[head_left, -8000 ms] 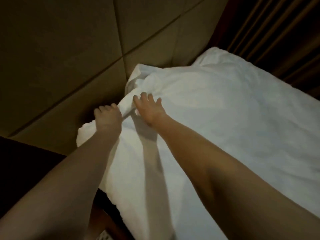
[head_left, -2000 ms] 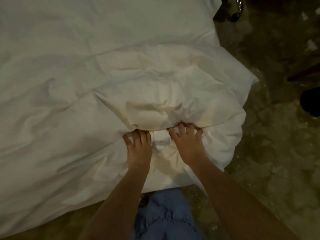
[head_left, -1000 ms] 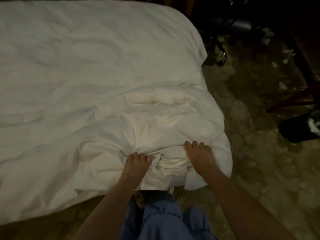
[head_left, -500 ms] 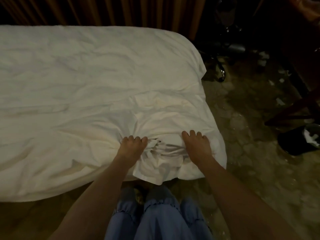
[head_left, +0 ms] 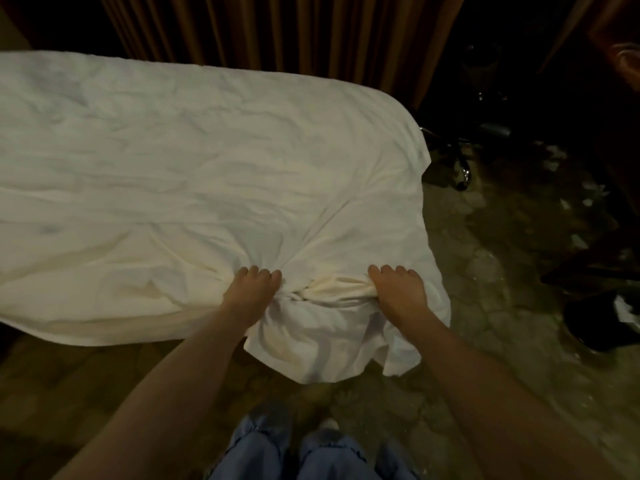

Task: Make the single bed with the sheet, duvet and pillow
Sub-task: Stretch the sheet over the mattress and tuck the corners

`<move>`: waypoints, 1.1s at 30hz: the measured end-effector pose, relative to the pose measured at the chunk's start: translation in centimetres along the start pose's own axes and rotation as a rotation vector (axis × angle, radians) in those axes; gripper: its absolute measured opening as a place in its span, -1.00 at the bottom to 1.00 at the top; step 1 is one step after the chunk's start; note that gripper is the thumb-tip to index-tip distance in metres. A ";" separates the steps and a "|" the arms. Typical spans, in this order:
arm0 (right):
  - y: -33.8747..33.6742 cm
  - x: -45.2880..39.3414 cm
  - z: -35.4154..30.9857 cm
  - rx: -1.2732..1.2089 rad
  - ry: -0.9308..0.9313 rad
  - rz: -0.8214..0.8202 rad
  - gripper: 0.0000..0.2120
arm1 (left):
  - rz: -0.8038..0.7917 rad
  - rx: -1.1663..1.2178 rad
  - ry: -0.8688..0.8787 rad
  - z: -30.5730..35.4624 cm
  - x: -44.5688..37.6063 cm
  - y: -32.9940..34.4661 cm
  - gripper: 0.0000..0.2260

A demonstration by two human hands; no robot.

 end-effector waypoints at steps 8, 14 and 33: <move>-6.8 0.5 1.3 0.186 0.016 0.082 -0.71 | -0.258 0.284 -0.092 6.3 2.9 -2.8 -0.54; -9.4 1.4 0.9 0.227 -0.021 0.087 -0.75 | -0.240 0.298 -0.020 12.4 5.3 -3.6 -0.11; -3.7 4.2 -13.8 -0.586 0.287 -0.015 0.02 | -0.073 -0.089 0.005 1.4 -3.1 -14.3 -0.77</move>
Point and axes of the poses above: each hand's wrist, its own x-axis away from the middle knuckle, its own y-axis out of the palm, z = x × y, the point moved 2 cm from there along -x, towards the middle knuckle, and after that the axes turned 2 degrees about -z, right-handed, at the moved point
